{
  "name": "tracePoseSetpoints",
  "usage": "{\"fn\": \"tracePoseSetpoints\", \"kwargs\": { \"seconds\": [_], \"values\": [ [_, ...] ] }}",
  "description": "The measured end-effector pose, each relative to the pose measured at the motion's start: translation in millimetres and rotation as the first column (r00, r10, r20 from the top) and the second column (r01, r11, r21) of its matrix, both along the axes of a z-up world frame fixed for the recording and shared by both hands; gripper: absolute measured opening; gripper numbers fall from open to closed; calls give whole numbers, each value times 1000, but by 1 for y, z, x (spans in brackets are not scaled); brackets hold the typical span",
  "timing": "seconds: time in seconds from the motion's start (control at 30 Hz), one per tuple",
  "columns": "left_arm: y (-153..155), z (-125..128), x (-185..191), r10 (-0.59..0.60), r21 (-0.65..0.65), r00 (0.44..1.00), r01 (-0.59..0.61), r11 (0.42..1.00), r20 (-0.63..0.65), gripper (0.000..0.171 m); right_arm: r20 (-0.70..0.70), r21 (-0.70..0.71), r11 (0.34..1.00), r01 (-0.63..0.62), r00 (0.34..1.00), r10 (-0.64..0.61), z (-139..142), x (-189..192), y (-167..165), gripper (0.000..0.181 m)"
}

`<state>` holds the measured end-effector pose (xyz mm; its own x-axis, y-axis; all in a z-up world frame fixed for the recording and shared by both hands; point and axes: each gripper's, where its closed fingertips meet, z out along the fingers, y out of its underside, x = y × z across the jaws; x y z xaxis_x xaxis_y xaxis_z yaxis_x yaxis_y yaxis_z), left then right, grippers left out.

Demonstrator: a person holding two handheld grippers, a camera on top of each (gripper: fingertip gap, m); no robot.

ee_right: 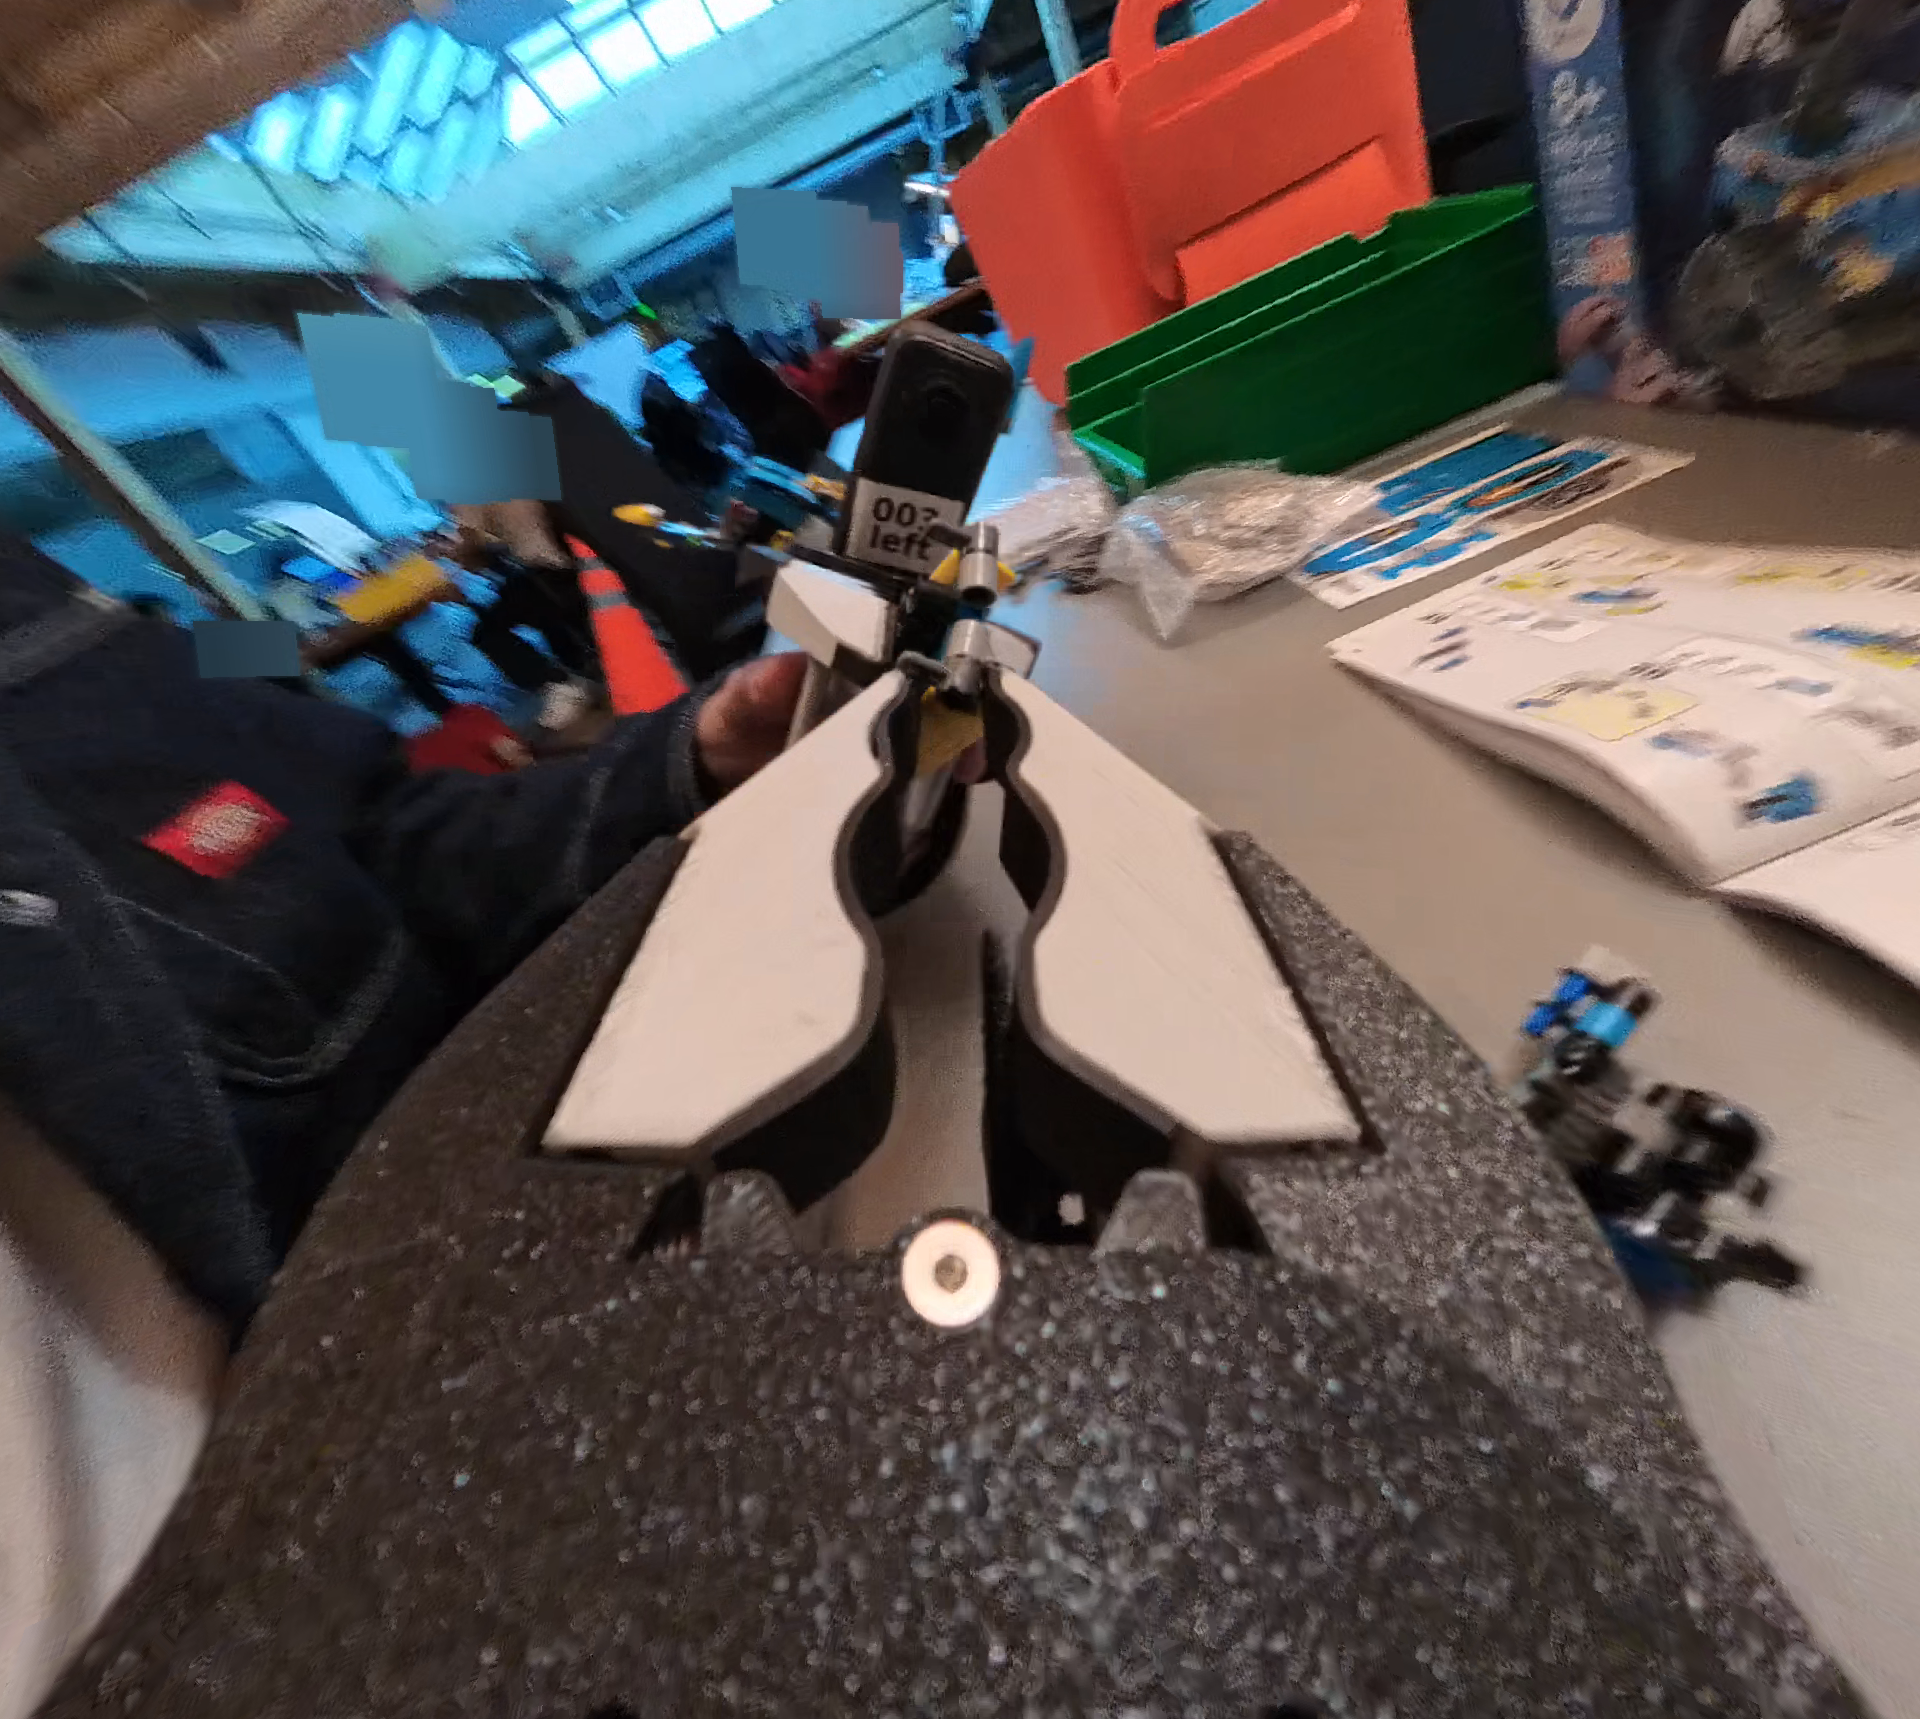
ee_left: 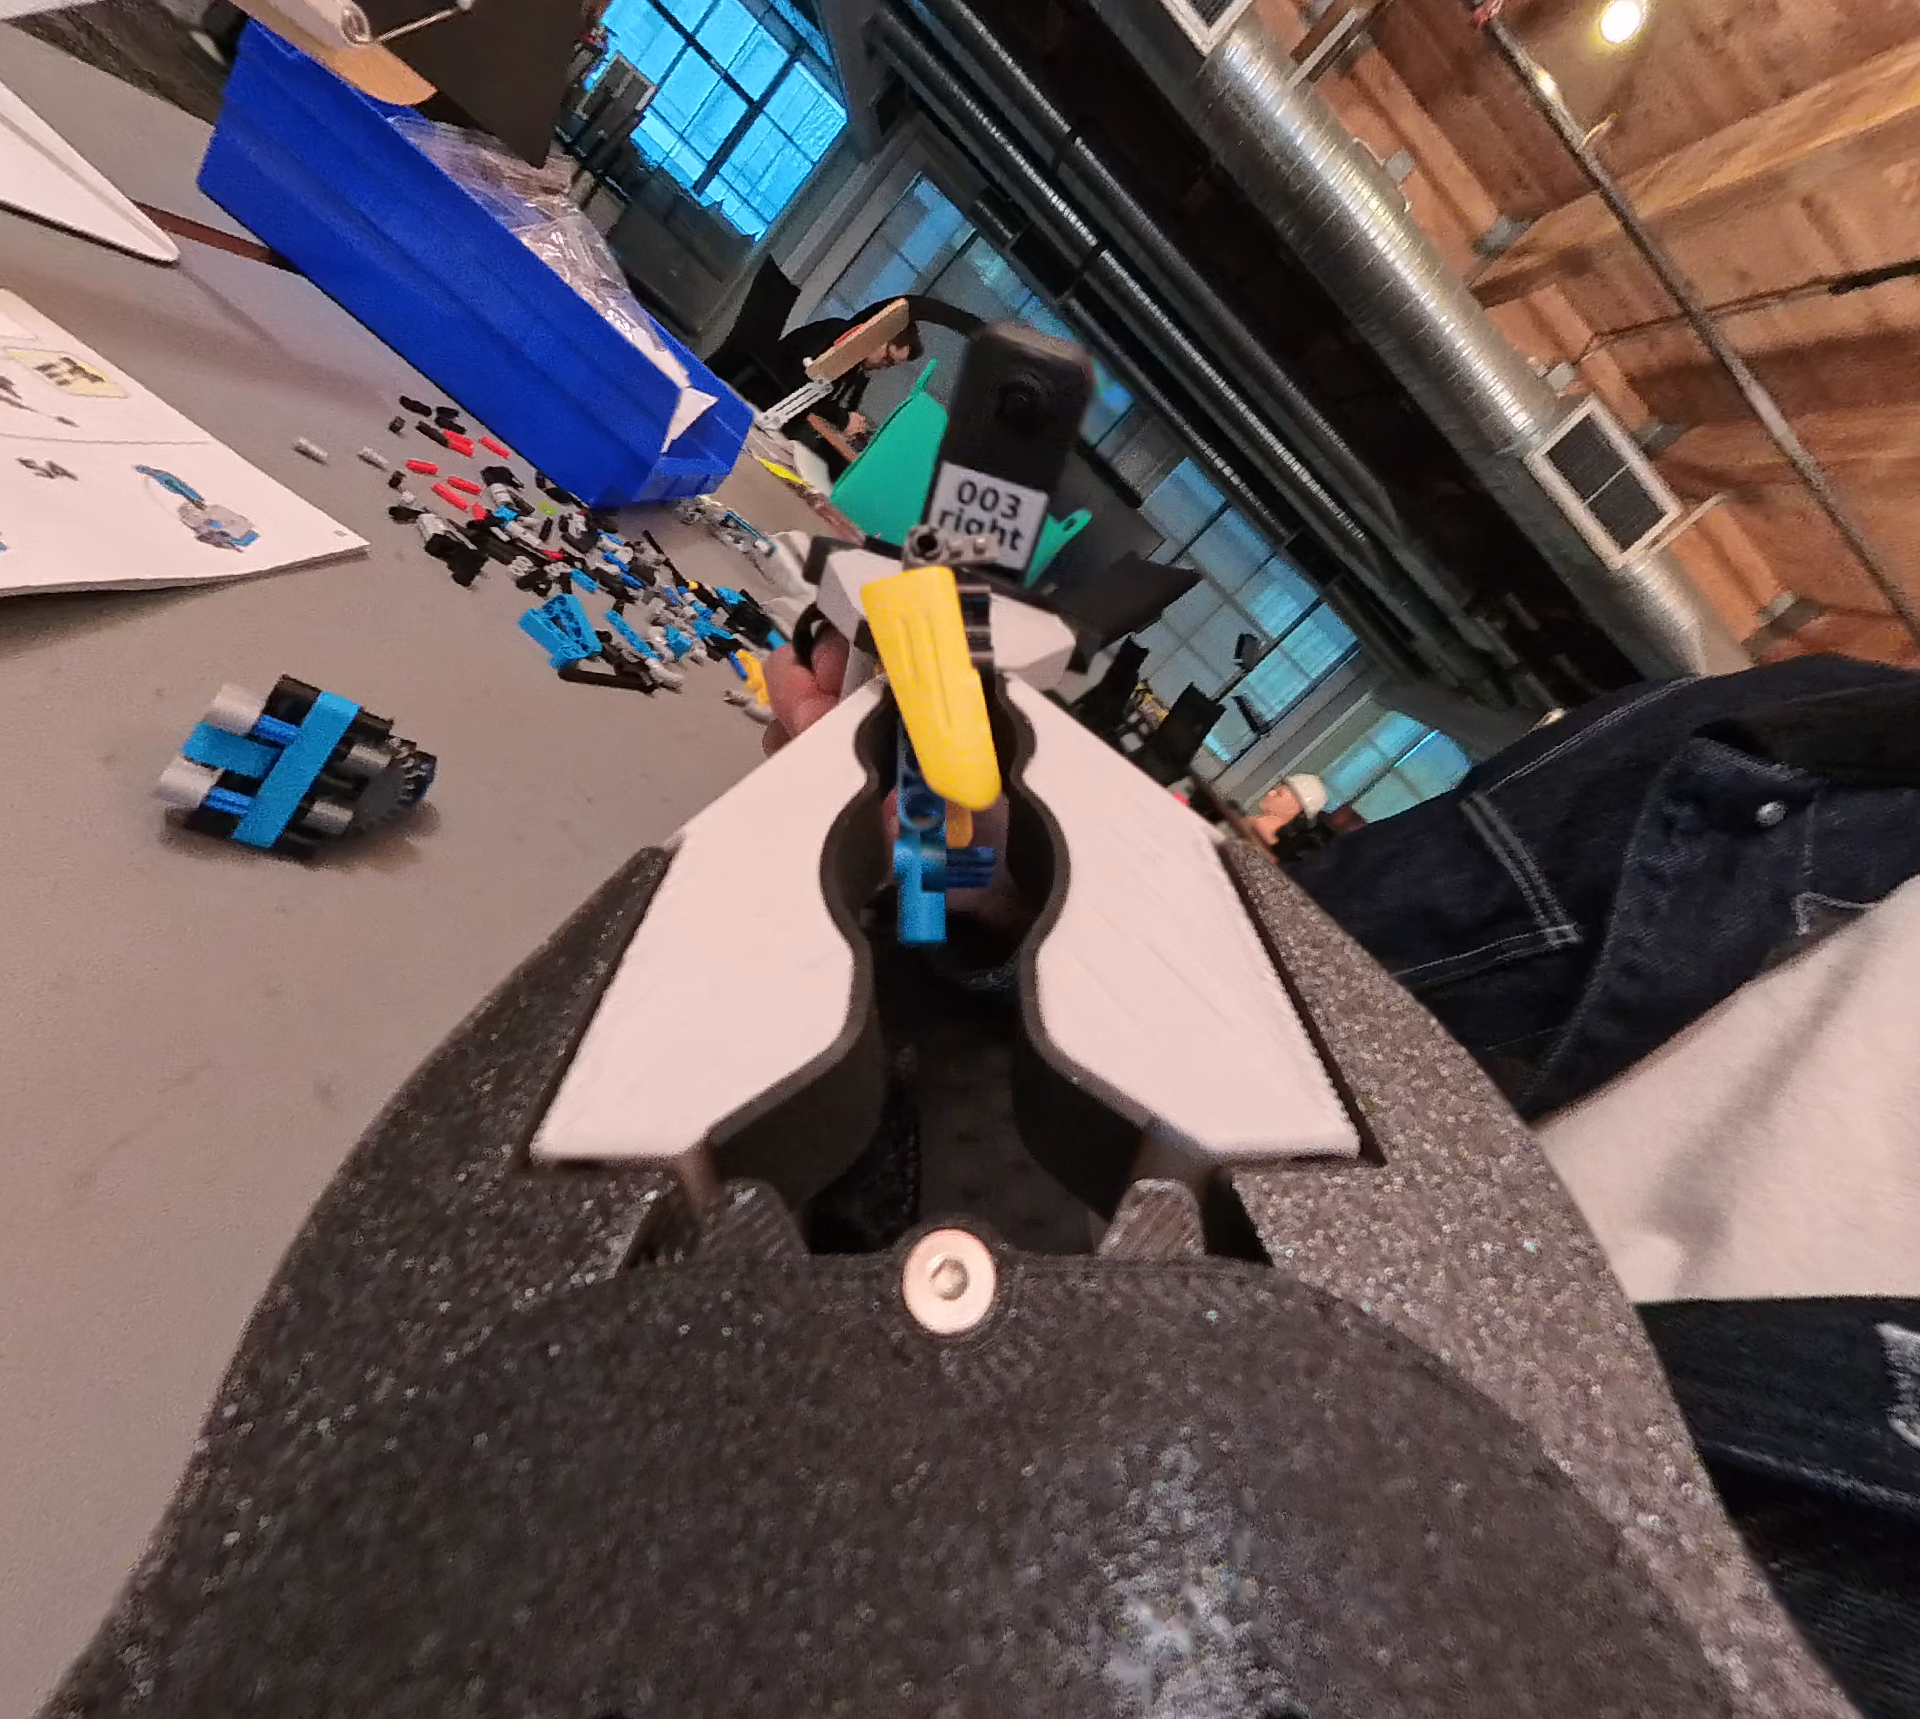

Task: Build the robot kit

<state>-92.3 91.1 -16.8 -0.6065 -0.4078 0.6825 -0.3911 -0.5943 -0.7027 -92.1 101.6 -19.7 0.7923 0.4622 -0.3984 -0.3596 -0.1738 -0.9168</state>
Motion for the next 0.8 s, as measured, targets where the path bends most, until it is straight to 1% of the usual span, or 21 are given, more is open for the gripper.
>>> {"fn": "tracePoseSetpoints", "kwargs": {
  "seconds": [0.03,0.07,0.13,0.2,0.27,0.3,0.33,0.37,0.47,0.53,0.57,0.63,0.67,0.73,0.8],
  "values": [
    [-2,-1,0,5,26,1000,-5,1000,5,16,-62,-16,999,-35,997,34,0,0,-1,11],
    [-4,-1,0,5,44,1000,-5,999,13,17,-96,-16,998,-60,994,58,1,0,-3,11],
    [-7,5,-5,-8,62,999,5,998,49,19,-125,7,995,-100,987,100,5,-3,-7,11],
    [-4,21,-11,-2,33,993,-2,999,120,35,-187,57,988,-145,970,153,16,-3,-14,10],
    [5,35,-17,19,-25,984,-15,1000,179,42,-281,134,969,-206,930,236,31,-2,-24,10],
    [7,41,-21,18,-52,978,-7,999,209,42,-345,185,945,-269,883,318,39,-5,-32,10],
    [6,47,-26,7,-70,969,10,997,245,42,-419,233,909,-345,808,414,47,-10,-40,10],
    [4,53,-30,-7,-72,959,28,997,282,42,-480,260,882,-392,740,470,51,-12,-43,10],
    [-10,65,-43,-42,-35,923,60,998,383,36,-584,285,814,-505,582,566,49,-26,-43,11],
    [-17,66,-47,-71,-16,913,85,996,401,28,-601,299,787,-540,534,595,49,-34,-42,11],
    [-19,64,-48,-93,-15,916,107,994,391,25,-593,293,783,-549,538,600,48,-37,-41,11],
    [-20,63,-49,-129,-41,921,155,987,367,25,-562,293,783,-549,564,605,49,-40,-42,11],
    [-20,63,-49,-138,-53,922,168,984,362,25,-549,290,779,-555,570,611,49,-41,-44,11],
    [-22,61,-49,-154,-47,924,181,982,351,21,-525,302,792,-531,601,603,52,-39,-45,10],
    [-24,61,-51,-165,-41,920,192,981,354,16,-496,285,803,-524,636,591,50,-38,-46,10]
  ]
}}
